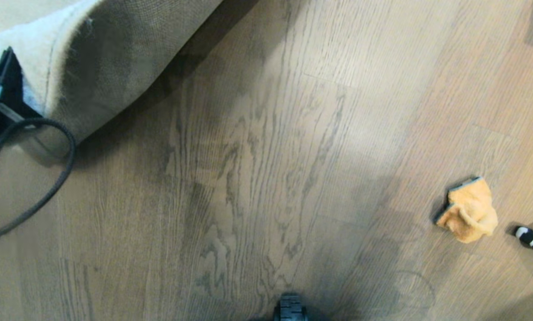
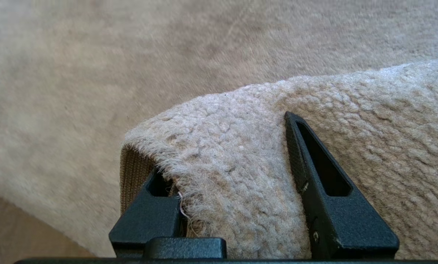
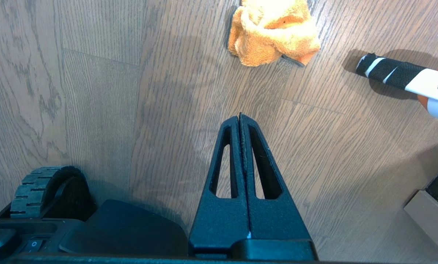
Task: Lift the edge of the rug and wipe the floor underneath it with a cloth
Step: Lift up the carpet
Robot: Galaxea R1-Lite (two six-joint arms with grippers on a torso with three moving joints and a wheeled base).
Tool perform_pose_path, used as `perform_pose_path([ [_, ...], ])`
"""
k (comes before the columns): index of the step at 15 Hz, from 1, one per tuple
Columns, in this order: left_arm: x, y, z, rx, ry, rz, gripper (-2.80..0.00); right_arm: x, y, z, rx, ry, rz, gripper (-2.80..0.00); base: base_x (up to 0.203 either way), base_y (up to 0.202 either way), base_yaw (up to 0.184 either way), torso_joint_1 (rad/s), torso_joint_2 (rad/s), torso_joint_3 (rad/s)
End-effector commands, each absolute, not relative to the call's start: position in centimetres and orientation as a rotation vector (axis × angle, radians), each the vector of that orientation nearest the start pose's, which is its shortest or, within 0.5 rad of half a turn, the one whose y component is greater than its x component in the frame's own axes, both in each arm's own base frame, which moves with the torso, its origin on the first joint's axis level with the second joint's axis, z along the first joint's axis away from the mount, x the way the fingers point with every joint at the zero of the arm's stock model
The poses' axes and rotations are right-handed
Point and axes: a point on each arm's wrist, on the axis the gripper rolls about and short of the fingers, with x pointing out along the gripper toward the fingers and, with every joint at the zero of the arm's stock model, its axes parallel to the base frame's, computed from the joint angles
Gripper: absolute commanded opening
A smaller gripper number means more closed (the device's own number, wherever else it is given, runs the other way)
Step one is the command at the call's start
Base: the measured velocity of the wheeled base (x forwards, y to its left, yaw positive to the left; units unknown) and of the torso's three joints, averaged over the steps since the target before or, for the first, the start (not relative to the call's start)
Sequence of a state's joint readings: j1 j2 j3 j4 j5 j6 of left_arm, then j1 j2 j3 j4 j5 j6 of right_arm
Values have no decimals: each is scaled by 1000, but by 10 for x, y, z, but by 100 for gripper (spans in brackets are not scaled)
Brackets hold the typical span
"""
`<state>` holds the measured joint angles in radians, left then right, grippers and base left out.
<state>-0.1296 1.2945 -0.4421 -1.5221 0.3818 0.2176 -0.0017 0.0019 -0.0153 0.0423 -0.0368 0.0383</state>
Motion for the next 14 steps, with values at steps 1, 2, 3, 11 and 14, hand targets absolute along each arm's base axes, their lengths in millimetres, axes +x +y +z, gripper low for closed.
perform_pose_path([
  [1, 153, -7, 289, 25, -746, 341, -280, -24, -1, 75, 38, 28, -39, -280, 0, 0, 0, 0, 0, 0],
  [2, 151, -4, 294, 24, -768, 354, -280, -24, -1, 75, 38, 28, -39, -280, 0, 0, 0, 0, 0, 0],
  [3, 149, -2, 300, 24, -793, 370, -280, -24, -1, 75, 38, 28, -39, -280, 0, 0, 0, 0, 0, 0],
  [11, 125, 13, 330, 32, -935, 476, -280, -24, -1, 75, 38, 28, -39, -280, 0, 0, 0, 0, 0, 0],
  [14, 112, 12, 334, 33, -945, 476, -280, -24, -1, 75, 38, 28, -39, -280, 0, 0, 0, 0, 0, 0],
])
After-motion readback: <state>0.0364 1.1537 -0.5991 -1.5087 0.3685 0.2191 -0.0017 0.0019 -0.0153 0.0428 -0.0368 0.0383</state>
